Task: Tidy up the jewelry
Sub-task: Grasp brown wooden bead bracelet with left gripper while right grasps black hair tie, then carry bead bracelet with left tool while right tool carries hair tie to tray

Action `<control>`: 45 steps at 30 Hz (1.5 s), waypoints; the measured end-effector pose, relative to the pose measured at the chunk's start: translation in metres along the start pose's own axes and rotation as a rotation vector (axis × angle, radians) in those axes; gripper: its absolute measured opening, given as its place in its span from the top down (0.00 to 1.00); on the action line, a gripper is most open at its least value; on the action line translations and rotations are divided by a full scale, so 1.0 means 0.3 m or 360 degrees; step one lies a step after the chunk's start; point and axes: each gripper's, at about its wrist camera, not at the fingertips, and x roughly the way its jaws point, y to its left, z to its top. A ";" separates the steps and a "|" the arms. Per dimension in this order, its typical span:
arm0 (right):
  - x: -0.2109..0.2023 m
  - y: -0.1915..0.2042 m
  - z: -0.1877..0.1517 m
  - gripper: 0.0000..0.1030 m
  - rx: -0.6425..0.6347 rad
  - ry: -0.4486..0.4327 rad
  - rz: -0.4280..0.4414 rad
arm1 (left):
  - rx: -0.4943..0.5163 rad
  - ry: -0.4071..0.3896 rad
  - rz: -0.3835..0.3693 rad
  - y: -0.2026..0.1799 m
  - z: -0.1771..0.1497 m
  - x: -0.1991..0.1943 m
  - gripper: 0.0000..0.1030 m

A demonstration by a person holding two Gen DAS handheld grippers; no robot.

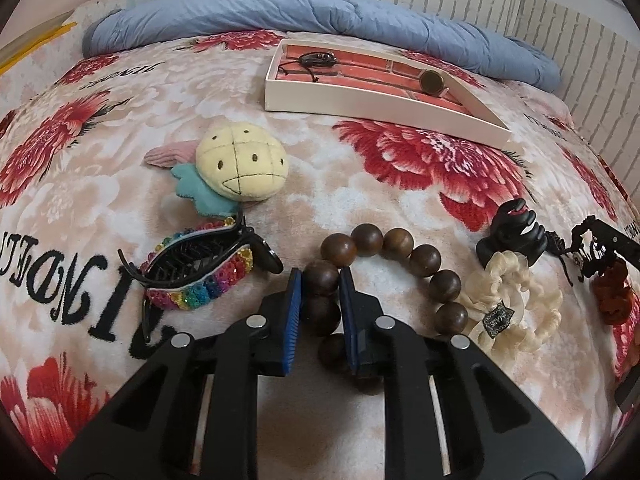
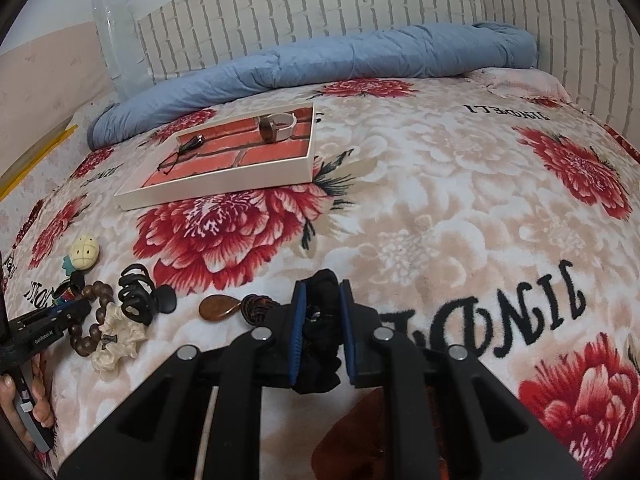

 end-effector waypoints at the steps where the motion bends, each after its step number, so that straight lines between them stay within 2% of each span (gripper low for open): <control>1: 0.002 0.004 -0.001 0.83 -0.0007 0.0000 0.0000 | 0.0006 -0.0004 0.0004 -0.002 0.000 -0.003 0.83; 9: 0.006 0.023 0.009 0.83 -0.0038 -0.0019 0.0004 | 0.0113 -0.0137 0.0046 -0.043 0.022 -0.078 0.83; 15: 0.011 0.020 0.041 0.83 -0.0022 -0.0014 0.0003 | 0.0180 -0.0228 0.0022 -0.078 0.078 -0.132 0.83; 21: 0.021 0.044 0.090 0.83 -0.0062 -0.0034 -0.0010 | 0.0202 -0.0264 -0.0018 -0.093 0.155 -0.141 0.83; 29: 0.067 0.100 0.214 0.83 -0.0121 -0.0071 0.0001 | 0.0259 -0.0334 -0.0031 -0.135 0.303 -0.136 0.83; 35: 0.126 0.159 0.351 0.83 -0.0163 -0.0110 0.0016 | 0.0290 -0.0382 -0.0049 -0.172 0.435 -0.120 0.83; 41: 0.230 0.221 0.483 0.83 -0.0189 -0.0128 0.0020 | 0.0303 -0.0383 -0.0066 -0.214 0.594 -0.037 0.83; 45: 0.337 0.257 0.547 0.83 -0.0196 -0.0106 0.0033 | 0.0294 -0.0332 -0.0072 -0.223 0.693 0.075 0.83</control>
